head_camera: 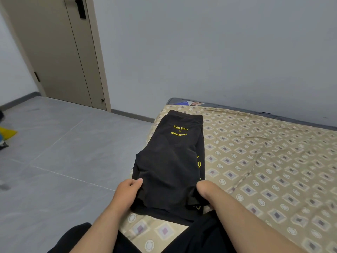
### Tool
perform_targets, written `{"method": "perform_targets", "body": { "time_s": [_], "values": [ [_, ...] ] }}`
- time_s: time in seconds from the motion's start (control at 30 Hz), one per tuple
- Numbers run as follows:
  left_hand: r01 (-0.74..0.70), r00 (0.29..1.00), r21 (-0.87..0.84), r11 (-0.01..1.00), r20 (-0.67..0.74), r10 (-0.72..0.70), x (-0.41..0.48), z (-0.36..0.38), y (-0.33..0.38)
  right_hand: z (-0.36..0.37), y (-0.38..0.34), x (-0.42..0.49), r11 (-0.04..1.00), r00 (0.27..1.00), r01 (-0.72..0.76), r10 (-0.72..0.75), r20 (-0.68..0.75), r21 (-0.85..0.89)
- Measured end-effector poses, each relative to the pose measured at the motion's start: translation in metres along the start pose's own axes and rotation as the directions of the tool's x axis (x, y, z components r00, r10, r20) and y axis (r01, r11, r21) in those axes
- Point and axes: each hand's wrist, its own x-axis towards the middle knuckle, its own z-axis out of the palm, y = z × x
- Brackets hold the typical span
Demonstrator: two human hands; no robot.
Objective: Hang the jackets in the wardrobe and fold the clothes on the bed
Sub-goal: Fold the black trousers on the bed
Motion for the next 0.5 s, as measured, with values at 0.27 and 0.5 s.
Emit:
{"method": "perform_targets", "body": {
  "time_s": [0.27, 0.5],
  "values": [
    [0.004, 0.999, -0.005, 1.0, 0.047, -0.004, 0.005, 0.001, 0.003, 0.003, -0.008, 0.018, 0.9, 0.995, 0.035, 0.011, -0.104, 0.435],
    [0.164, 0.92, -0.128, 0.978, -0.337, -0.198, 0.02, -0.013, -0.001, -0.022, 0.014, 0.02, 0.384, 0.939, -0.142, 0.343, 0.002, 0.912]
  ]
}}
